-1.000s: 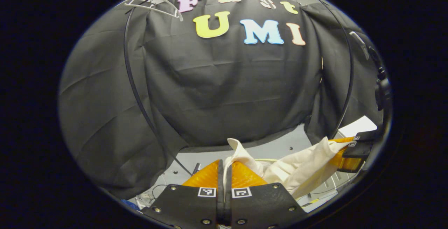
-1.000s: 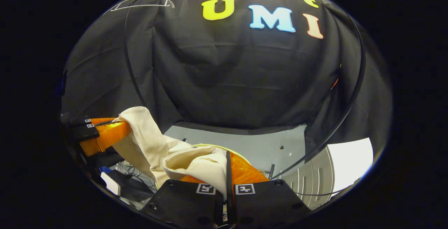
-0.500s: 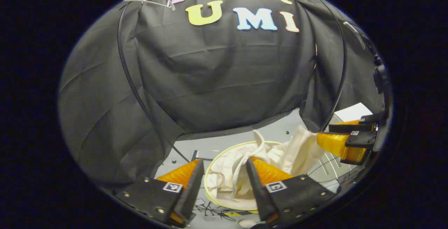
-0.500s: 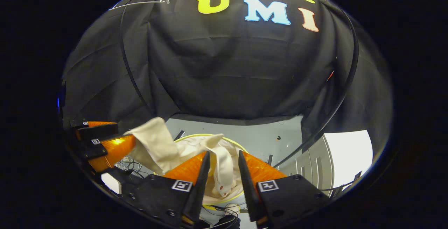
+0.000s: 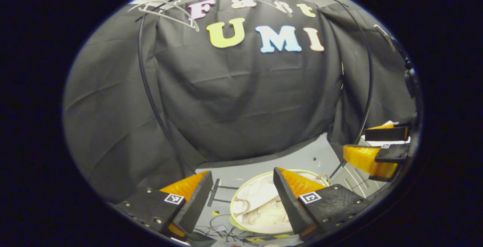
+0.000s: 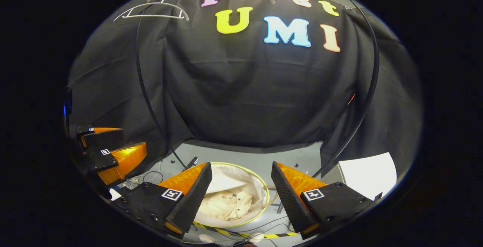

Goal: Grasp the clothes on the hanger with both hands and then place them into the laundry hamper below.

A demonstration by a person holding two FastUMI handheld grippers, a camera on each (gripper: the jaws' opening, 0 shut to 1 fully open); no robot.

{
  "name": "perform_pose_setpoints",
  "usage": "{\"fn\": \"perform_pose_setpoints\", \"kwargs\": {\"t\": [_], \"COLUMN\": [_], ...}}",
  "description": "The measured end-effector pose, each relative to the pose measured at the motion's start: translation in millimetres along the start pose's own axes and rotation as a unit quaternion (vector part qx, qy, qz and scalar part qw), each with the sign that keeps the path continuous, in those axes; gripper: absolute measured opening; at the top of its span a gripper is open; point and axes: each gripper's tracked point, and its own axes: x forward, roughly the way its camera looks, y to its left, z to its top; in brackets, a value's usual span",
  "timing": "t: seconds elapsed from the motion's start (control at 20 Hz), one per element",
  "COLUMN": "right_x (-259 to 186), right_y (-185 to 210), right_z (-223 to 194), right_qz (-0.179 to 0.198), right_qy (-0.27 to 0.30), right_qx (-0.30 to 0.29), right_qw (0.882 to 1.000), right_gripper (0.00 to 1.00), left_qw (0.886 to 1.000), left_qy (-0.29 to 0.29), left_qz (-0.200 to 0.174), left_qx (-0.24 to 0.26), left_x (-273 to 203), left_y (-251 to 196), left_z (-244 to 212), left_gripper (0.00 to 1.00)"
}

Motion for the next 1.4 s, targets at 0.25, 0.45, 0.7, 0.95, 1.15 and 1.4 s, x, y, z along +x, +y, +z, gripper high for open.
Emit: {"fn": "perform_pose_setpoints", "kwargs": {"t": [0.25,0.45,0.7,0.95,1.15,1.4], "right_x": [-34.4,-66.5,-117.2,-163.2,-201.2,-222.4], "right_y": [-19.4,-41.8,-73.7,-97.0,-115.5,-132.4], "right_z": [63.4,102.6,142.4,161.6,177.8,174.0], "right_qz": [-0.009,-0.016,-0.035,-0.052,-0.067,-0.081], "right_qy": [-0.074,-0.121,-0.179,-0.221,-0.264,-0.29], "right_qx": [0.007,0.021,0.03,0.028,0.032,0.006], "right_qw": [0.997,0.992,0.983,0.974,0.962,0.953], "right_gripper": [0.97,1.0,0.97,1.0,0.97,0.99], "left_qw": [0.997,0.992,0.984,0.976,0.97,0.964], "left_qy": [-0.077,-0.124,-0.179,-0.217,-0.238,-0.261], "left_qz": [0.017,0.024,0.018,0.019,0.03,0.046], "left_qx": [-0.007,-0.014,-0.012,-0.023,-0.026,-0.025], "left_x": [-32.2,-66.1,-115.3,-172.7,-199.2,-239.6], "left_y": [15.7,13.2,-6.3,-11.7,-16.8,-9.6], "left_z": [79.2,129.2,188.0,232.7,245.3,247.2], "left_gripper": [0.94,0.95,0.95,0.95,0.94,0.94]}}
